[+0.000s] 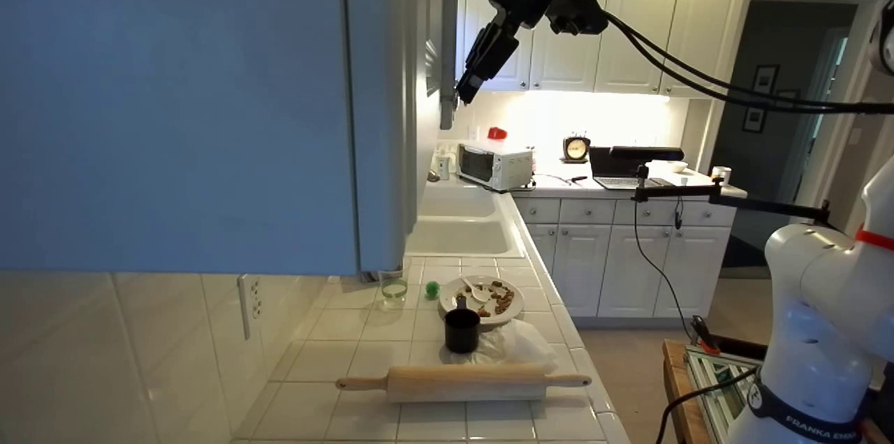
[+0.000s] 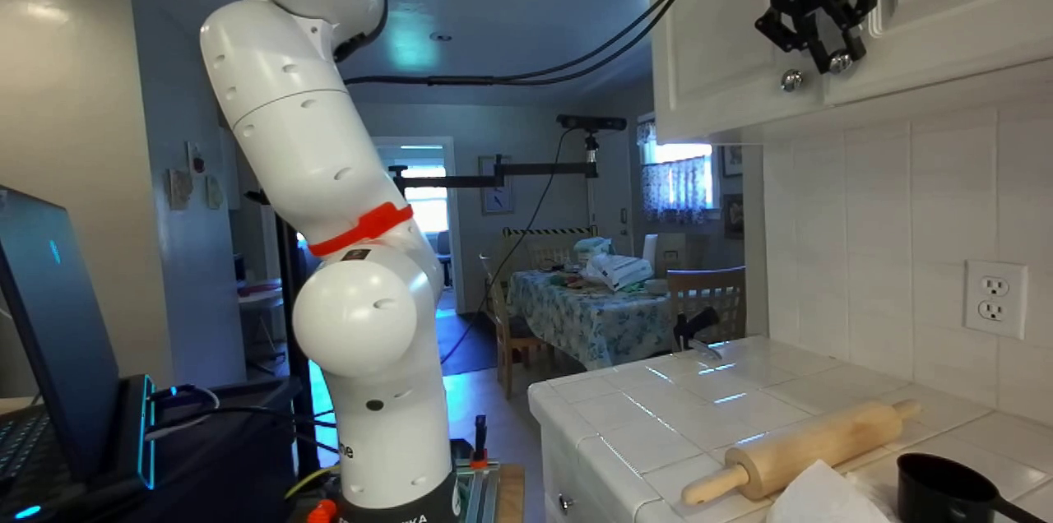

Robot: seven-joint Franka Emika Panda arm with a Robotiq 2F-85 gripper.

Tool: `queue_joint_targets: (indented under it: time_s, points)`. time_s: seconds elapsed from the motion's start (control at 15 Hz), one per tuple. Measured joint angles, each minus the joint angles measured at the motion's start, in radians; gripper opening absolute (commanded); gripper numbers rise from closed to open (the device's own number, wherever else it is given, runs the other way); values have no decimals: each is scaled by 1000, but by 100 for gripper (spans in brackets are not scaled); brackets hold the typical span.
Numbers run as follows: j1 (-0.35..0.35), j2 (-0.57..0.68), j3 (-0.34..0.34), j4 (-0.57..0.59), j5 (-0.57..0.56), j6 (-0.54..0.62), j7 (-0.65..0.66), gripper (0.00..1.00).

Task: Open the right cabinet door.

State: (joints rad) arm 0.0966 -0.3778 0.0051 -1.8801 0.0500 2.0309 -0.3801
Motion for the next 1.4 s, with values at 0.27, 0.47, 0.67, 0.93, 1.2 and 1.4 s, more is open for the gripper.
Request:
queue_joint_targets:
  time_s: [0.27,0.47,0.67,0.93,1.2,1.4]
  points:
    - [0,-42,0,-39,-23,2,-1,10]
    - [0,-87,-1,-80,-46,5,-18,10]
    - [2,-119,-2,-122,-56,43,-50,10]
    - [10,-141,-9,-156,-59,83,-89,10]
    - [14,-158,-18,-167,-60,71,-98,10]
    - [13,-181,-27,-168,-69,20,-100,10]
